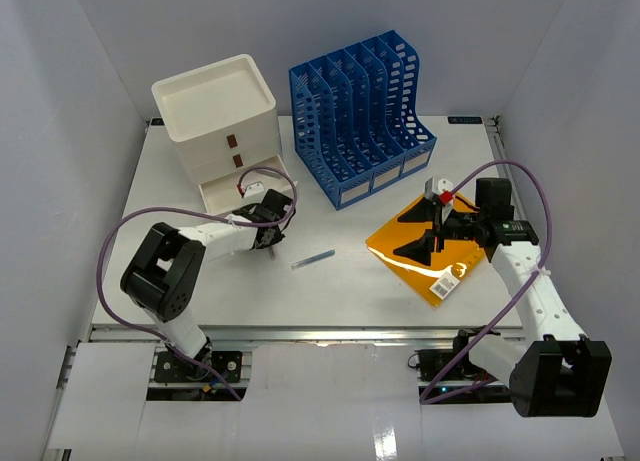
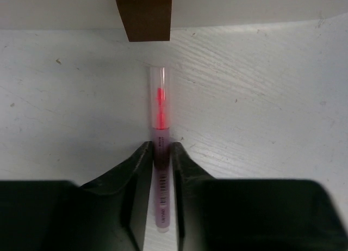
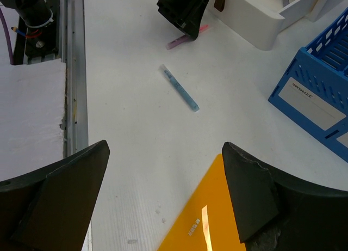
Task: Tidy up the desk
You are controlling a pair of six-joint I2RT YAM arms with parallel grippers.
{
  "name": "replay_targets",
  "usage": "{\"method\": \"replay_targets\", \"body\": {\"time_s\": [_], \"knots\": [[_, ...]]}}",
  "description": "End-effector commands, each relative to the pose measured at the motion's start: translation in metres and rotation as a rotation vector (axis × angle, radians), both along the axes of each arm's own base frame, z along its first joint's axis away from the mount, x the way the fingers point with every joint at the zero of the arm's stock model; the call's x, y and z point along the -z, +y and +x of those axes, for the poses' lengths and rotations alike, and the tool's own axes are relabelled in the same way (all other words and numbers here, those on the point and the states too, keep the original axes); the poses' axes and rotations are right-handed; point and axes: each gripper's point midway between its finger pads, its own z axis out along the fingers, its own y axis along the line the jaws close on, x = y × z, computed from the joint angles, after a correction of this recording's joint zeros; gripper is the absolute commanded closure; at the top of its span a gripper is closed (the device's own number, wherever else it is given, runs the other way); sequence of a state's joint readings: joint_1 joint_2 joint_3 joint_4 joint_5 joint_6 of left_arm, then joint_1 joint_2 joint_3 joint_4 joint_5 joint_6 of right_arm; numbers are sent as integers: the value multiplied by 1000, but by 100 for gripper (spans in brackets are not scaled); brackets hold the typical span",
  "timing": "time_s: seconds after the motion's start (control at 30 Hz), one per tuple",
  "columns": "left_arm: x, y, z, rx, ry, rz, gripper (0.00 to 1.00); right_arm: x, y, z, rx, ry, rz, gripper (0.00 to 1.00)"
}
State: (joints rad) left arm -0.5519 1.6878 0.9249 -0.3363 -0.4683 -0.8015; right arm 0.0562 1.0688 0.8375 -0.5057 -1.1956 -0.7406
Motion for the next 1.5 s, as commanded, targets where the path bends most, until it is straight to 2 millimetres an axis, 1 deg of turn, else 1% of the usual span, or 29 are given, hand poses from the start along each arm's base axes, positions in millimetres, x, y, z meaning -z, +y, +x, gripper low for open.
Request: {"method": "replay_targets", "body": {"time_s": [0.0,0.1,0.13,0.2,0.27,0.3,0.33,0.43,0.53,0.6,0.67,0.73,0.8,0.87,0.9,0.97,1.03,1.1,1.23,1.3,1.33,1.4,1.47], "knots": [[9,9,-13,10,56,78,75,-12,0,-6,-24,-31,45,9],[16,9,-24,31,79,89,84,-12,-2,-5,-14,-36,45,9],[14,7,-27,39,77,81,87,-12,-3,-5,-11,-35,45,9],[7,1,-33,57,68,43,92,-12,-4,-4,-6,-37,44,9],[-5,-8,-38,82,54,-24,97,-12,-5,-3,3,-41,41,9],[-14,-12,-42,91,39,-66,99,-12,-6,-2,7,-44,38,9],[-29,-18,-47,106,11,-134,100,-12,-7,-2,11,-47,35,9],[-65,-30,-54,140,-100,-288,100,-12,-7,-2,15,-54,31,9],[-104,-27,-58,101,-219,-410,100,-14,-7,-3,18,-68,29,9],[-135,-16,-54,-26,-338,-546,100,-14,-13,1,47,-70,32,9],[-154,-6,-44,-142,-421,-662,100,-14,-14,1,48,-69,35,9],[-169,4,-27,-246,-475,-759,100,-13,-14,2,50,-66,36,9],[-177,12,-6,-330,-492,-810,100,-12,-14,2,51,-60,37,9],[-182,24,16,-417,-508,-821,100,-12,-15,2,51,-58,38,9],[-182,24,24,-446,-506,-832,100,-11,-15,3,53,-56,38,9],[-182,35,49,-549,-518,-852,100,-10,-16,3,56,-53,36,9],[-177,47,64,-624,-524,-845,100,-9,-16,3,56,-53,35,9],[-172,53,79,-670,-518,-835,100,-9,-16,3,57,-54,34,9],[-161,72,99,-746,-506,-792,99,-8,-16,3,52,-51,36,8],[-143,82,104,-779,-470,-769,92,-7,-16,2,51,-50,35,8],[-139,83,105,-781,-460,-769,87,-6,-16,2,47,-50,35,8],[-135,84,108,-764,-450,-771,76,-5,-15,-1,29,-60,34,7],[-137,81,109,-718,-453,-776,61,0,-12,-9,-2,-50,32,6]]}}
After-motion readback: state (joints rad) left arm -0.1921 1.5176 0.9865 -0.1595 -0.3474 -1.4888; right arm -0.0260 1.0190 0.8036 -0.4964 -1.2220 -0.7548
